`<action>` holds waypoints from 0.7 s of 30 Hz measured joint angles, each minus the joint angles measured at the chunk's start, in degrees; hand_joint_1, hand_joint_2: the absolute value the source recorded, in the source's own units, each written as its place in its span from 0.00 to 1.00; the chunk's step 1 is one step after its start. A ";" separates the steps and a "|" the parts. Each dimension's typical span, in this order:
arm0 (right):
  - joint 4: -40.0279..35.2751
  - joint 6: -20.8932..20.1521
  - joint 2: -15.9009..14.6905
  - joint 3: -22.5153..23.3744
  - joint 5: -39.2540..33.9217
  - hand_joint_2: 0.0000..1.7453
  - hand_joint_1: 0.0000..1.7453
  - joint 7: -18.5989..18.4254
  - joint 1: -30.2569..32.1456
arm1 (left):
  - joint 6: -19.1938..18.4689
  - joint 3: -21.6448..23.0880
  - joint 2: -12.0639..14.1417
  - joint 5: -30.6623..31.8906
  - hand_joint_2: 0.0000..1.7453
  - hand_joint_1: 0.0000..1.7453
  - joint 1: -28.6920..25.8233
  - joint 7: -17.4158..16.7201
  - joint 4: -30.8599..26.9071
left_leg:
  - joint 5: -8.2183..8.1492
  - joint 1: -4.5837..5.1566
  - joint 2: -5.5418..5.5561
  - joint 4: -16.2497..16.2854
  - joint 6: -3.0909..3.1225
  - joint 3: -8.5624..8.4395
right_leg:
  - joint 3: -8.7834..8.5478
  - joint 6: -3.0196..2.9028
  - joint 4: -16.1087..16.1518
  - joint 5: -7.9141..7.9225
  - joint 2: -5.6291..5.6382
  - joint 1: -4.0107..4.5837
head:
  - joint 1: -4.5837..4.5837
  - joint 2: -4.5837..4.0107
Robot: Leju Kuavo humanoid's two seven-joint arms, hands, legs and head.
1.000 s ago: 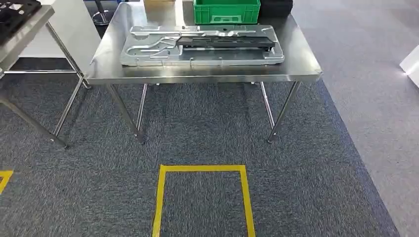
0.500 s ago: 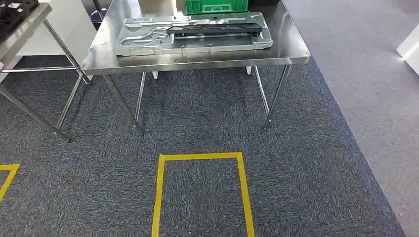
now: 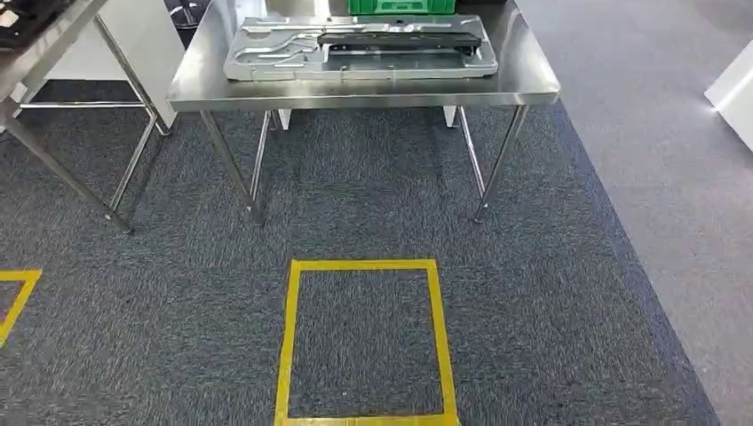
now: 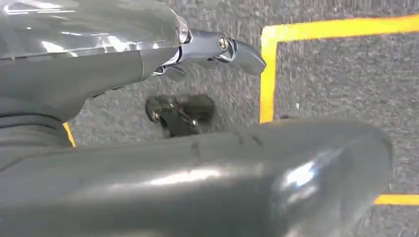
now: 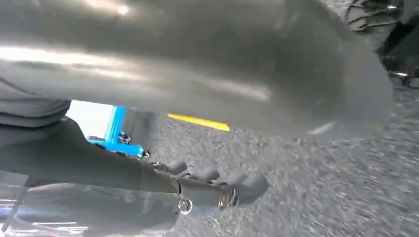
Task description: Take the parts from the cabinet and place them on the table.
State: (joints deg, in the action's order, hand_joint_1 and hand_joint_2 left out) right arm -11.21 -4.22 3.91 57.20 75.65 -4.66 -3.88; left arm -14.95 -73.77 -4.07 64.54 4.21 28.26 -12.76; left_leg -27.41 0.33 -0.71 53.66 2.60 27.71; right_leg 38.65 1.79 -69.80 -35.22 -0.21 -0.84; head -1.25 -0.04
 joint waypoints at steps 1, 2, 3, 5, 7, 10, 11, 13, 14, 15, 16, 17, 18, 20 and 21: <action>0.00 0.00 -0.09 0.09 0.00 0.00 0.00 0.00 -0.01 | -0.06 0.00 0.02 0.00 0.00 0.00 0.01 0.00 0.00 | 0.36 0.02 -0.07 0.57 -0.06 0.93 | 0.74 0.18 -3.63 -0.87 0.00 0.00 | -0.02 0.00; 0.00 0.00 -0.15 0.09 0.00 0.00 0.00 0.00 0.00 | -0.15 0.02 0.00 0.02 0.00 0.00 0.02 0.00 0.00 | 0.65 0.01 -0.12 1.20 -0.13 2.00 | 0.43 0.30 -5.01 0.16 0.00 -0.01 | 0.00 0.00; 0.00 0.00 -0.28 0.11 0.04 0.00 0.00 0.00 -0.02 | -0.20 0.02 -0.02 0.04 0.00 0.00 0.05 0.00 0.02 | 0.88 -0.02 -0.13 1.88 -0.26 3.02 | -0.84 0.39 -4.20 2.24 -0.01 -0.07 | -0.02 0.00; -0.04 -0.02 -0.59 0.13 0.09 0.00 0.00 0.04 -0.11 | -0.39 0.07 -0.13 0.07 0.00 0.00 0.10 -0.11 0.07 | 1.19 -0.20 -0.10 3.52 -0.60 5.03 | -6.57 0.49 3.37 6.12 -0.03 -0.37 | -0.02 0.00; -0.09 -0.13 -0.63 0.13 0.20 0.00 0.00 0.07 -0.36 | -0.48 0.07 -0.15 -0.02 0.00 0.00 0.19 -0.20 0.07 | 1.35 0.10 -0.04 5.21 -1.11 6.49 | -11.32 0.27 11.48 3.57 0.13 0.10 | 0.00 0.00; -0.09 -0.18 -0.66 0.13 0.50 0.00 0.00 0.07 -0.45 | -0.59 0.07 -0.15 -0.11 0.00 0.00 0.20 -0.22 0.07 | 2.48 0.09 -0.03 5.31 -2.10 6.95 | -10.64 -1.17 11.49 3.81 0.18 0.20 | -0.07 0.00; -0.04 -0.20 -0.63 0.13 0.57 0.00 0.00 0.07 -0.34 | -0.59 0.07 -0.09 -0.13 0.00 0.00 0.01 -0.22 0.07 | 2.76 0.10 0.07 5.36 -2.53 7.26 | -10.13 -1.99 11.79 4.47 0.03 -0.01 | 0.02 0.00; -0.04 -0.20 -0.63 0.13 0.68 0.00 0.00 0.07 -0.64 | -0.63 0.04 -0.07 -0.15 0.00 0.00 0.07 -0.18 0.07 | -2.54 -0.25 0.20 8.54 -3.34 8.61 | -8.82 -3.12 11.81 5.68 -0.27 -0.16 | -0.13 0.00; -0.07 -0.20 -0.68 0.13 0.70 0.00 0.00 0.07 -0.63 | -0.66 0.05 -0.11 -0.09 0.00 0.00 0.08 -0.15 0.09 | -5.86 -0.50 0.20 12.15 -3.66 9.59 | -8.10 -3.22 11.79 6.25 -0.29 -0.11 | -0.18 0.00; -0.07 -0.20 -0.68 0.13 0.72 0.00 0.00 0.07 -0.61 | -0.66 0.07 -0.11 -0.07 0.00 0.00 0.12 -0.13 0.09 | -8.56 -0.65 0.20 16.23 -3.88 10.60 | -7.34 -3.24 11.74 6.86 -0.32 -0.01 | -0.13 0.00; -0.07 -0.20 -0.72 0.13 0.72 0.00 0.00 0.07 -0.60 | -0.68 0.07 -0.11 0.02 0.00 0.00 0.13 -0.11 0.09 | -10.09 -0.75 0.20 20.03 -4.02 11.15 | -6.45 -3.24 11.63 7.49 -0.33 0.06 | -0.17 0.00; -0.07 -0.20 -0.79 0.13 0.72 0.00 0.00 0.07 -0.61 | -0.72 0.07 -0.11 0.13 0.00 0.00 0.10 -0.02 0.09 | -9.71 -0.80 0.20 21.94 -4.03 10.85 | -5.53 -3.21 11.47 8.07 -0.35 0.10 | -0.15 0.00; -0.07 -0.20 -0.81 0.13 0.72 0.00 0.00 0.07 -0.60 | -0.74 0.09 -0.11 0.13 0.00 0.00 0.11 0.04 0.09 | -7.78 -0.80 0.20 21.40 -3.95 9.42 | -4.59 -3.14 11.27 8.65 -0.35 0.13 | -0.15 0.00; -0.07 -0.20 -0.83 0.13 0.72 0.00 0.00 0.07 -0.60 | -0.79 0.13 -0.09 0.15 0.00 0.00 0.22 0.13 0.09 | -3.27 -0.77 0.25 14.81 -3.37 3.95 | -2.97 -2.94 11.03 9.72 -0.29 0.22 | -0.17 0.00; -0.07 -0.20 -0.83 0.13 0.74 0.00 0.00 0.07 -0.64 | -0.81 0.13 -0.07 0.15 0.00 0.00 0.34 0.20 0.09 | -2.76 -0.59 0.34 9.38 -2.79 -0.09 | -2.46 -2.79 11.01 10.36 -0.22 0.27 | -0.17 0.00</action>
State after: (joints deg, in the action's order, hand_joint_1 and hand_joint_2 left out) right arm -11.28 -4.42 3.08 57.33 76.39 -4.59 -4.52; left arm -15.76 -73.64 -4.13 64.70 4.55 28.46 -12.68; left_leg -30.17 -0.26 -0.36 63.03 -0.20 27.63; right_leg 36.19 -1.00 -58.79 -24.86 -0.43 -0.57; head -1.42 -0.04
